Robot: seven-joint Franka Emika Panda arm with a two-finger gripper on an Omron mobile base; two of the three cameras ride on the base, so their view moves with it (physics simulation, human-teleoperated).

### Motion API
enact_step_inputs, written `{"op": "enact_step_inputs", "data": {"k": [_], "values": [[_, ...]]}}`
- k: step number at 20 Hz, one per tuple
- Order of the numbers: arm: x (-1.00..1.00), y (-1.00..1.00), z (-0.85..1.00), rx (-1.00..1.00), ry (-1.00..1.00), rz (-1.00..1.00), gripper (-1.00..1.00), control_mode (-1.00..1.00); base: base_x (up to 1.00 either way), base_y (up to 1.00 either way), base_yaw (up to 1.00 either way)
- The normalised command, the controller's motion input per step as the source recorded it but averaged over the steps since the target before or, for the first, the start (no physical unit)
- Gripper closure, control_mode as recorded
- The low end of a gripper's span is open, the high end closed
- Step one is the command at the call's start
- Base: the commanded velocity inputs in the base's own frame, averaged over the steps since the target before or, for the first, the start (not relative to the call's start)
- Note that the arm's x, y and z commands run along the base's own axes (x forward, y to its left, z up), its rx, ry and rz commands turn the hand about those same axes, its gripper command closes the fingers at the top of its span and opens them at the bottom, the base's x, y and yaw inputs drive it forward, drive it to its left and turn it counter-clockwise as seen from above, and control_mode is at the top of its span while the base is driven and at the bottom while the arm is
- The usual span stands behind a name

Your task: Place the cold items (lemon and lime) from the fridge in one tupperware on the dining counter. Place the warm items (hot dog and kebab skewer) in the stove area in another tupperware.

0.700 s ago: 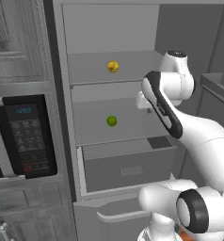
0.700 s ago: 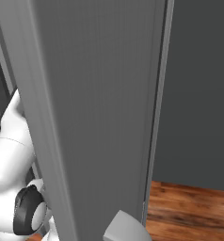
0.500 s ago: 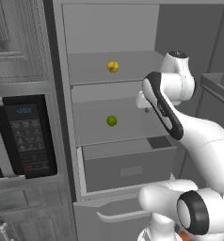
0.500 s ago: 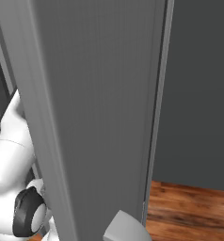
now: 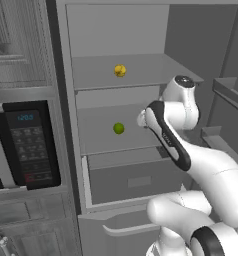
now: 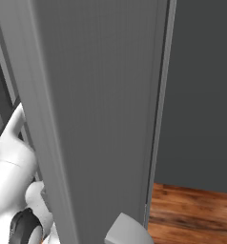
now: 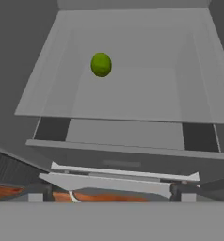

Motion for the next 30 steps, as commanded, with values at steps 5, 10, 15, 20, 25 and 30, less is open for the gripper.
{"op": "enact_step_inputs", "data": {"k": [5, 10, 15, 20, 25, 30], "values": [[0.29, 0.43, -0.1, 0.0, 0.0, 0.0, -1.0, -1.0, 0.0, 0.0, 0.0], [0.44, 0.39, -0.2, 0.0, 0.0, 0.0, -1.0, -1.0, 0.0, 0.0, 0.0], [0.64, 0.11, -0.23, 0.0, 0.0, 0.02, -1.0, -1.0, 0.0, 0.0, 0.0], [0.62, 0.0, -0.25, 0.0, 0.01, 0.0, -1.0, -1.0, 0.0, 0.0, 0.0], [0.6, 0.0, -0.36, 0.0, 0.0, 0.0, -1.0, -1.0, 0.0, 0.0, 0.0], [0.59, 0.0, -0.41, 0.0, 0.0, 0.0, -1.0, -1.0, 0.0, 0.0, 0.0]]}}
